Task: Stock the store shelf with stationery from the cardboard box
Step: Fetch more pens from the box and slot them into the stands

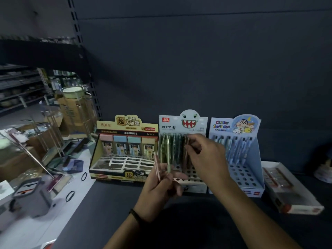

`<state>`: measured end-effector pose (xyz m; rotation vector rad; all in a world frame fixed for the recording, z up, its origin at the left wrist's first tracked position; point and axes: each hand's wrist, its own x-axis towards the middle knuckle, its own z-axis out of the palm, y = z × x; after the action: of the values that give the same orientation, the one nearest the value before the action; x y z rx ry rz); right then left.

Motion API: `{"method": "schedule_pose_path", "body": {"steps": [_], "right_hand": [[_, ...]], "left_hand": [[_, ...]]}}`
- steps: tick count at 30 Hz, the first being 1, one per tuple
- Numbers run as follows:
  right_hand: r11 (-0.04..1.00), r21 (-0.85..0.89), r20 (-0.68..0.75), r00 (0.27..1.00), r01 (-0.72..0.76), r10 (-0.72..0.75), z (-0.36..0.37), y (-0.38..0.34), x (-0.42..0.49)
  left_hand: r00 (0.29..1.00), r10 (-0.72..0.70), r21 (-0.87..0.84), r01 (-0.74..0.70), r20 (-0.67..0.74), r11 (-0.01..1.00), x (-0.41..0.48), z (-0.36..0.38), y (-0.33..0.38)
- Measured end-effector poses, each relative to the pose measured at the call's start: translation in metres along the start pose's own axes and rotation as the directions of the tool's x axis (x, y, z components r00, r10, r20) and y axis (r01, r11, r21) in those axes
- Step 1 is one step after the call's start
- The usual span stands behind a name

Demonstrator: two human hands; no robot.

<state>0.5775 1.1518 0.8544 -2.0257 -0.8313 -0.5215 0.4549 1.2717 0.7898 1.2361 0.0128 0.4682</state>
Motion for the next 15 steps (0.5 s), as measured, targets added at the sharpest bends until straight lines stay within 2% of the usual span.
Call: {"method": "schedule_pose_path", "body": {"steps": [6, 9, 11, 13, 15], "right_hand": [[0.993, -0.11, 0.11, 0.994, 0.038, -0.025, 0.006, 0.002, 0.002], [0.996, -0.085, 0.139, 0.99, 0.006, 0.006, 0.0, -0.001, 0.005], [1.0, -0.013, 0.111, 0.994, -0.017, 0.019, -0.006, -0.006, 0.006], [0.987, 0.153, 0.088, 0.996, -0.045, 0.032, -0.013, -0.013, 0.006], [0.946, 0.316, 0.138, 0.99, -0.068, 0.025, -0.017, -0.018, 0.009]], "left_hand": [[0.999, -0.014, -0.012, 0.013, -0.047, 1.0, 0.001, -0.002, 0.0], [0.999, -0.025, -0.008, 0.025, -0.029, 1.0, 0.001, -0.003, 0.0], [0.999, -0.033, 0.004, 0.033, -0.02, 0.999, 0.0, -0.002, 0.001], [0.999, -0.039, 0.006, 0.039, -0.019, 0.999, 0.0, -0.002, 0.002], [0.999, -0.036, 0.007, 0.037, -0.021, 0.999, 0.0, -0.002, 0.001]]}}
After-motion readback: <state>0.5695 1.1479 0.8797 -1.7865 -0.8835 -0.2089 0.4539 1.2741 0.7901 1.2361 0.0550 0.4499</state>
